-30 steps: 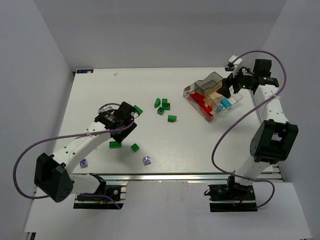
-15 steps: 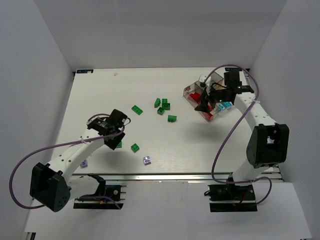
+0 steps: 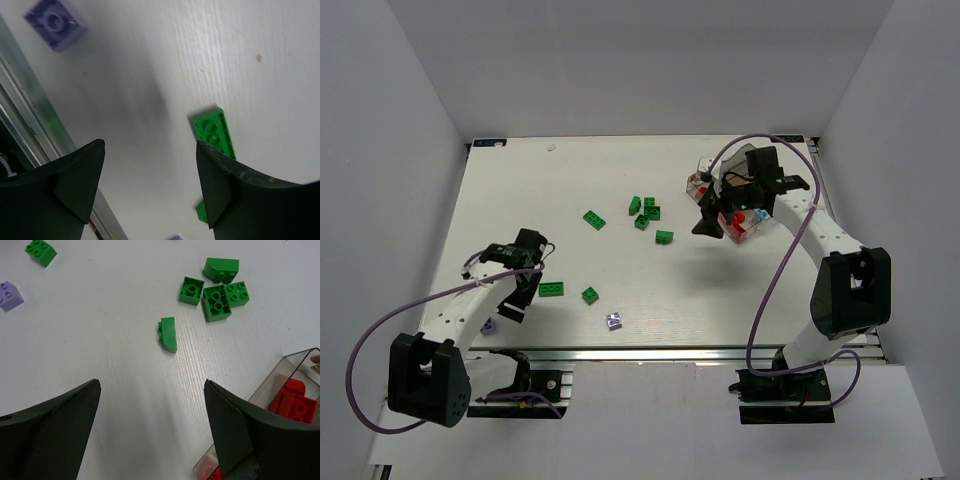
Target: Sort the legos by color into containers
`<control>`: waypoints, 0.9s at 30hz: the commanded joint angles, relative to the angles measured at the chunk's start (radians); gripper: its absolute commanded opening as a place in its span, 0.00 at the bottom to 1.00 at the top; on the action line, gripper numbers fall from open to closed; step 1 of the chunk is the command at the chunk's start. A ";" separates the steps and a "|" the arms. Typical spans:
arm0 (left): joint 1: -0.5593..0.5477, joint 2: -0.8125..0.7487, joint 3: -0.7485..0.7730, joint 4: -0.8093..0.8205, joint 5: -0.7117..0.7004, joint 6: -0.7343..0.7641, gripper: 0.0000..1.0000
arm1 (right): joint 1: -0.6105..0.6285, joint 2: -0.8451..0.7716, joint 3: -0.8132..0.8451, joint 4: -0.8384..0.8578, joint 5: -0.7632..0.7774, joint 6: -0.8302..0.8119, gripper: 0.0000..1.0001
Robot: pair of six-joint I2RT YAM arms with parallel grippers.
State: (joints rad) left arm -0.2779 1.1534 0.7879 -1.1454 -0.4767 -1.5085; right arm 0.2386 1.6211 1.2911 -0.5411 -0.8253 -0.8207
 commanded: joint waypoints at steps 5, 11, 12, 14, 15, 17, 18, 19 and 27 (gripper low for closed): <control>0.150 0.020 -0.041 -0.007 -0.147 -0.016 0.86 | 0.005 0.020 0.099 -0.014 0.023 0.041 0.89; 0.241 0.038 -0.107 0.150 -0.158 0.060 0.84 | 0.004 0.079 0.226 -0.111 0.038 0.045 0.89; 0.264 0.048 -0.113 0.179 -0.149 0.067 0.84 | 0.005 0.083 0.238 -0.121 0.041 0.054 0.89; 0.284 0.063 -0.128 0.196 -0.146 0.076 0.83 | 0.008 0.089 0.266 -0.131 0.049 0.055 0.89; 0.302 0.071 -0.133 0.211 -0.152 0.083 0.82 | 0.008 0.089 0.270 -0.138 0.054 0.057 0.89; 0.321 0.068 -0.148 0.245 -0.161 0.097 0.81 | 0.007 0.092 0.289 -0.146 0.069 0.052 0.89; 0.330 0.066 -0.156 0.257 -0.163 0.106 0.80 | 0.007 0.095 0.295 -0.158 0.072 0.052 0.89; 0.348 0.066 -0.160 0.269 -0.165 0.120 0.79 | 0.008 0.103 0.304 -0.166 0.075 0.048 0.89; 0.428 0.112 -0.197 0.360 -0.128 0.162 0.75 | 0.013 0.148 0.413 -0.224 0.107 0.051 0.89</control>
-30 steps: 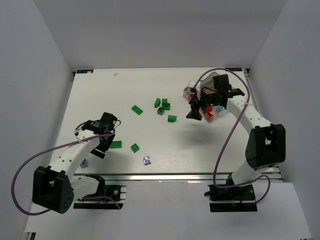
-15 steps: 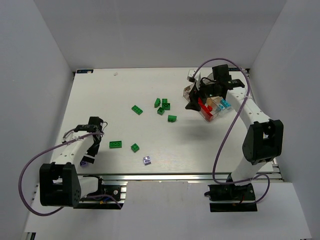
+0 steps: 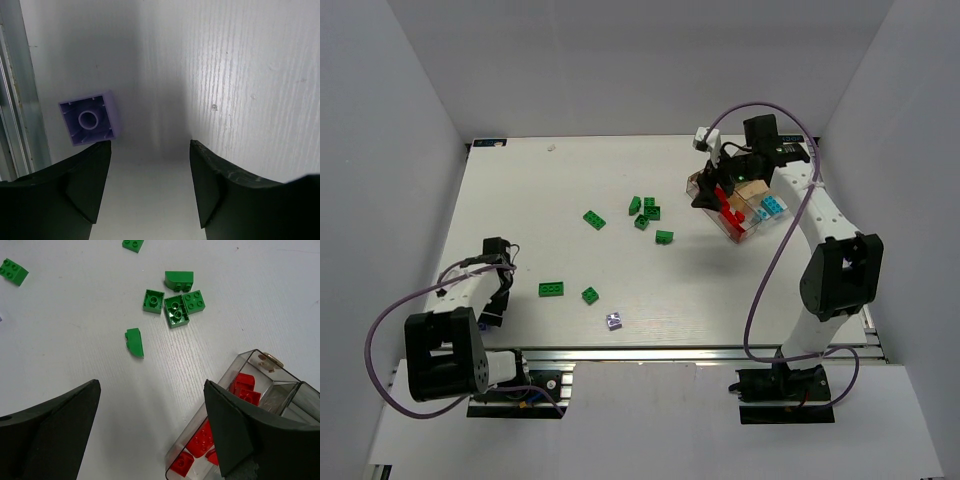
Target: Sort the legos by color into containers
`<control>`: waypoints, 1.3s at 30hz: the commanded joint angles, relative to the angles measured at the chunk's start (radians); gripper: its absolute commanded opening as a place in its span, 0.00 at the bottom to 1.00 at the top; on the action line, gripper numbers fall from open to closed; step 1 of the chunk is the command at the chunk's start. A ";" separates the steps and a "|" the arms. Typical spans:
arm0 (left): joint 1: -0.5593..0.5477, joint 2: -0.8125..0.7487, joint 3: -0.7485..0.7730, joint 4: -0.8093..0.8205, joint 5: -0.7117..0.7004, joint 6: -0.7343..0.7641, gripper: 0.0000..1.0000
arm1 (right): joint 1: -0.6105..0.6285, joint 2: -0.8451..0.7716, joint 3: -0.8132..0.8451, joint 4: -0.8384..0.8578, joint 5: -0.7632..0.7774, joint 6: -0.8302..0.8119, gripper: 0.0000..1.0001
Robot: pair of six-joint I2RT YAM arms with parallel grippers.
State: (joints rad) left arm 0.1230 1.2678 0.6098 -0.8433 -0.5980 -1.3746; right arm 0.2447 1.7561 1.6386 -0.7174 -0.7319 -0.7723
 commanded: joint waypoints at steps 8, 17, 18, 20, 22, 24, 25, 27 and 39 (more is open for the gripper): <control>0.049 -0.053 -0.015 0.037 0.101 0.071 0.72 | 0.011 0.052 0.127 -0.068 0.031 0.005 0.89; 0.049 -0.122 -0.038 -0.079 0.086 0.037 0.82 | 0.015 0.089 0.162 -0.059 0.028 0.021 0.89; 0.049 -0.110 -0.036 -0.086 0.061 0.037 0.83 | 0.016 0.094 0.170 -0.060 0.028 0.022 0.89; 0.049 -0.087 -0.025 -0.106 0.047 0.039 0.84 | 0.015 0.094 0.182 -0.060 0.032 0.021 0.89; 0.049 -0.055 -0.019 -0.118 0.029 0.039 0.85 | 0.015 0.094 0.182 -0.060 0.042 0.016 0.89; 0.058 -0.035 -0.015 -0.123 0.014 0.042 0.86 | 0.015 0.091 0.182 -0.060 0.046 0.016 0.89; 0.058 -0.019 -0.013 -0.122 -0.002 0.042 0.86 | 0.018 0.088 0.182 -0.060 0.048 0.015 0.89; 0.067 -0.007 -0.001 -0.117 -0.017 0.054 0.86 | 0.016 0.082 0.175 -0.063 0.052 0.015 0.89; 0.119 0.059 0.027 -0.040 -0.065 0.127 0.81 | 0.013 0.059 0.159 -0.067 0.072 0.005 0.89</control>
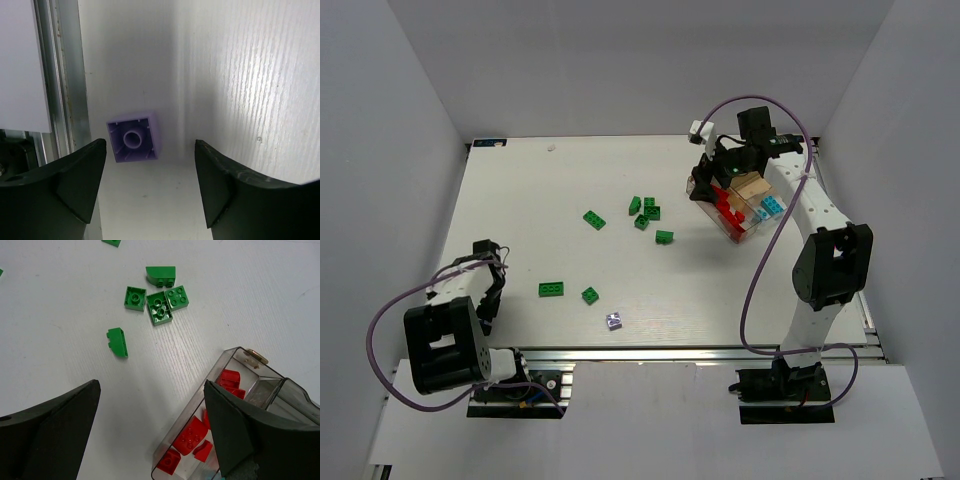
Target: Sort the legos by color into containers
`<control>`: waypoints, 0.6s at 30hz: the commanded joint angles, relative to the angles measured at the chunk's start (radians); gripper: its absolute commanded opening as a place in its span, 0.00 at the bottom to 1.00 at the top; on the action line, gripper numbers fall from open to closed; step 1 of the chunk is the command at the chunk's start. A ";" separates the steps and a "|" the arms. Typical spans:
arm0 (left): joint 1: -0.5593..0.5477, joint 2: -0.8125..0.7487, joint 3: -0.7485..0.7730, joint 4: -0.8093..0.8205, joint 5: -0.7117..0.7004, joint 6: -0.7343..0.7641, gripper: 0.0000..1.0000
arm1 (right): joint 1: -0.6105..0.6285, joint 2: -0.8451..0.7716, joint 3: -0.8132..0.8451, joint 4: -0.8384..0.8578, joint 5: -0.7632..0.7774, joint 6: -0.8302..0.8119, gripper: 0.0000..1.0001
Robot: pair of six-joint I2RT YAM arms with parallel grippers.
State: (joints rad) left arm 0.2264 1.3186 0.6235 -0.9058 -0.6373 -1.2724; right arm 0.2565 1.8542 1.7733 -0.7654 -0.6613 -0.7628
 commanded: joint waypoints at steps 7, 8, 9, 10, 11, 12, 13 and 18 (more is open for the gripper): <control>0.048 0.002 -0.024 0.061 -0.015 0.057 0.66 | 0.000 -0.041 0.025 -0.028 0.008 -0.009 0.89; 0.057 0.002 -0.027 0.064 -0.007 0.061 0.64 | 0.000 -0.043 0.021 -0.028 0.006 -0.009 0.89; 0.057 0.002 -0.030 0.068 -0.004 0.065 0.62 | 0.000 -0.043 0.023 -0.026 0.005 -0.009 0.89; 0.057 -0.001 -0.034 0.076 0.002 0.070 0.58 | 0.000 -0.041 0.021 -0.025 0.005 -0.009 0.89; 0.066 -0.004 -0.041 0.077 0.007 0.070 0.57 | 0.000 -0.039 0.023 -0.023 0.003 -0.007 0.89; 0.067 -0.005 -0.044 0.084 0.011 0.074 0.55 | -0.002 -0.043 0.023 -0.020 0.003 -0.006 0.89; 0.067 -0.010 -0.047 0.091 0.021 0.077 0.51 | 0.000 -0.043 0.021 -0.023 0.003 -0.006 0.89; 0.067 -0.038 -0.021 0.120 0.066 0.132 0.21 | -0.005 -0.059 -0.006 -0.008 0.005 -0.013 0.89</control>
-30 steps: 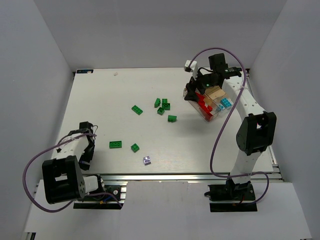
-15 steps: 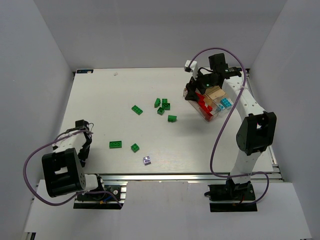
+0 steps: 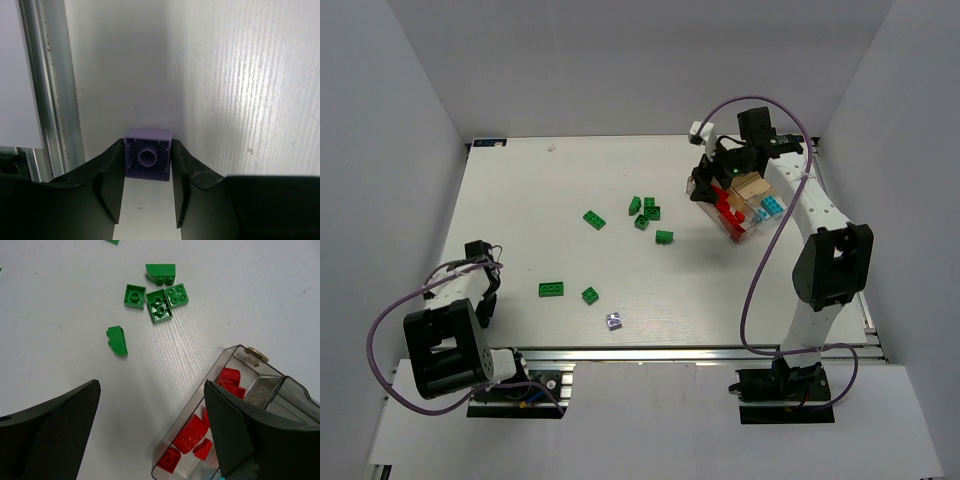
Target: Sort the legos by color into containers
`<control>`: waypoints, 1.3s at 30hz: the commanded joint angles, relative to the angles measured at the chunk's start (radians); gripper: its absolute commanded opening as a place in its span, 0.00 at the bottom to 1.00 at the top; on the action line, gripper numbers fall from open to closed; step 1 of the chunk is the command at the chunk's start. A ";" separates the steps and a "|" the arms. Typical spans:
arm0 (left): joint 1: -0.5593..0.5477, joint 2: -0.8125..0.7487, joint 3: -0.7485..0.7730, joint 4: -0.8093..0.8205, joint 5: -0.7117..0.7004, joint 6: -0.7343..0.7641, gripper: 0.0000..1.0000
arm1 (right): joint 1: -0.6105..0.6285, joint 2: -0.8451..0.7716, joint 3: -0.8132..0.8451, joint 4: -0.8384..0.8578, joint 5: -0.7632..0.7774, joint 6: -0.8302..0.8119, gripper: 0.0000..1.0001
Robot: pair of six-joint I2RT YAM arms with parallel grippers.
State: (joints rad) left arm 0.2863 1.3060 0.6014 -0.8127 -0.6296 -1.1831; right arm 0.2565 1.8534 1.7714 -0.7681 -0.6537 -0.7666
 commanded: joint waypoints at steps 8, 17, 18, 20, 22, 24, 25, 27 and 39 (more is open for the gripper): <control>-0.026 -0.099 0.150 0.170 0.437 0.266 0.00 | -0.010 -0.135 -0.121 0.291 0.211 0.335 0.89; -0.205 0.020 0.289 0.655 1.076 0.306 0.00 | -0.108 -0.166 -0.144 0.366 0.250 0.582 0.01; -0.244 0.111 0.343 0.656 1.109 0.319 0.00 | -0.115 -0.168 -0.144 0.368 0.253 0.605 0.00; -0.370 0.197 0.528 0.636 1.124 0.361 0.00 | -0.149 -0.166 -0.127 0.366 0.235 0.658 0.00; -0.447 0.334 0.659 0.604 1.140 0.396 0.00 | -0.164 -0.172 -0.122 0.368 0.221 0.665 0.00; -0.545 0.427 0.848 0.571 1.151 0.419 0.00 | -0.187 -0.177 -0.119 0.368 0.220 0.667 0.00; -0.573 0.508 0.904 0.555 1.145 0.431 0.00 | -0.200 -0.181 -0.121 0.368 0.220 0.667 0.06; -0.642 0.584 1.050 0.544 1.154 0.444 0.00 | -0.212 -0.195 -0.139 0.363 0.218 0.656 0.19; -0.771 0.929 1.465 0.641 1.205 0.197 0.00 | -0.229 -0.356 -0.415 0.465 -0.259 0.357 0.89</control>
State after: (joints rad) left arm -0.4805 2.2543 2.0109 -0.2268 0.5579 -0.8749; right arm 0.0280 1.6016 1.4528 -0.4351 -0.8040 -0.3561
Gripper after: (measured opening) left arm 0.471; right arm 0.893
